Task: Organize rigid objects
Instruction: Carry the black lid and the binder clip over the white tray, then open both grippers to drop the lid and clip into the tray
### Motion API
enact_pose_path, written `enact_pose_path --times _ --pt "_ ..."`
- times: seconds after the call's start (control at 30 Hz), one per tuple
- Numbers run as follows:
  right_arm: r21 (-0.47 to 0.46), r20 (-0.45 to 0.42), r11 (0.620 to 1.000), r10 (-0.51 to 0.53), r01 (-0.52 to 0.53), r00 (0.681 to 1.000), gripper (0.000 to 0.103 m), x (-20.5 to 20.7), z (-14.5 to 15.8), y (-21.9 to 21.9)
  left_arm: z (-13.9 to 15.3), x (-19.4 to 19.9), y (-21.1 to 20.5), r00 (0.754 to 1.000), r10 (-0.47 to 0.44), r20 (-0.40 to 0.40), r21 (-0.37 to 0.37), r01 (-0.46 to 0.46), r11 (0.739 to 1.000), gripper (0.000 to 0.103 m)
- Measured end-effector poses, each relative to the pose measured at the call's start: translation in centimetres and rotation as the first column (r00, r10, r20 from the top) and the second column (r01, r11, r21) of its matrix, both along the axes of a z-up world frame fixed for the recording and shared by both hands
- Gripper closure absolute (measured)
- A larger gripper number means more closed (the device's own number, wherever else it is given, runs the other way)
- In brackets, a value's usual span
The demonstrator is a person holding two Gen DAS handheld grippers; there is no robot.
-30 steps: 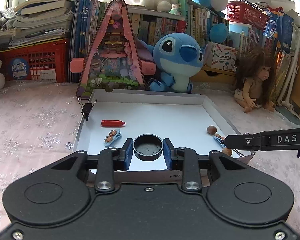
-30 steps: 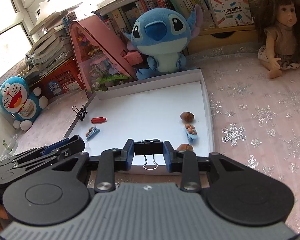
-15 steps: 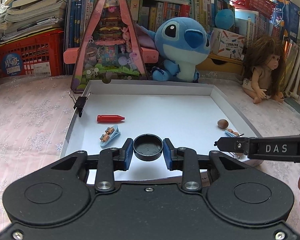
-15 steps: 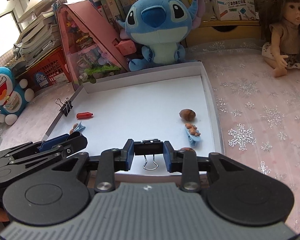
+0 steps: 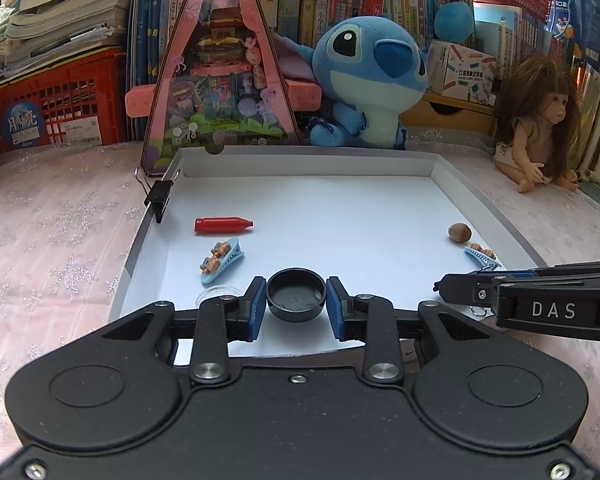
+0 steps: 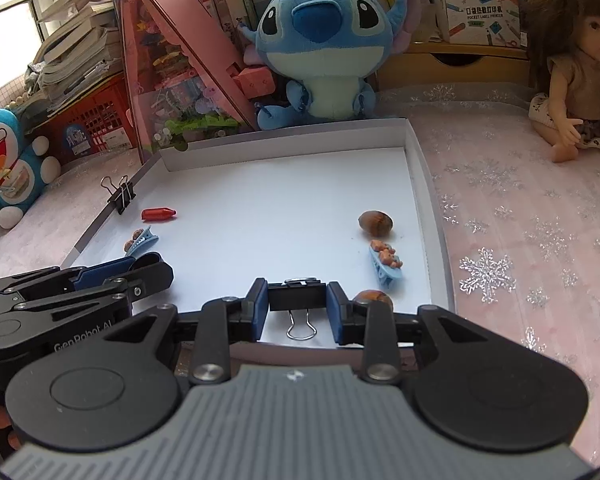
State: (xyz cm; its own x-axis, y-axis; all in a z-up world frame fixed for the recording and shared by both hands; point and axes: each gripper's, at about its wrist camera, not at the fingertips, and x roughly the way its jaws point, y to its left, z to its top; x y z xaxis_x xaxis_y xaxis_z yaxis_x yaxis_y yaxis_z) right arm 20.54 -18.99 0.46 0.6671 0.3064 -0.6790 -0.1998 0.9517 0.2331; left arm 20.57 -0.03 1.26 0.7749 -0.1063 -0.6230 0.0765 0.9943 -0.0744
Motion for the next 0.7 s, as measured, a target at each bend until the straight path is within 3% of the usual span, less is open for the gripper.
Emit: enact_pose_path --times 0.4,0.43,0.53,0.7 --pt "-0.022 0.015 1.000 0.019 -0.018 1.000 0.064 -0.1 -0.1 0.3 -0.5 0.0 0.0 1.000 0.011 0.007 0.004 -0.011 1.000 0.072" --pt "-0.027 0.019 0.999 0.024 -0.024 1.000 0.063 -0.1 -0.1 0.4 -0.5 -0.2 0.0 1.000 0.015 0.011 0.008 -0.015 1.000 0.068" --pt "-0.030 0.033 0.999 0.036 -0.035 0.999 0.046 -0.4 -0.1 0.5 -0.2 -0.7 0.2 0.999 0.019 0.025 0.007 -0.019 1.000 0.056" --pt "-0.027 0.075 0.998 0.055 -0.053 0.996 0.042 -1.5 0.6 0.3 0.8 -1.9 0.4 0.999 0.013 0.050 0.006 -0.013 1.000 0.048"
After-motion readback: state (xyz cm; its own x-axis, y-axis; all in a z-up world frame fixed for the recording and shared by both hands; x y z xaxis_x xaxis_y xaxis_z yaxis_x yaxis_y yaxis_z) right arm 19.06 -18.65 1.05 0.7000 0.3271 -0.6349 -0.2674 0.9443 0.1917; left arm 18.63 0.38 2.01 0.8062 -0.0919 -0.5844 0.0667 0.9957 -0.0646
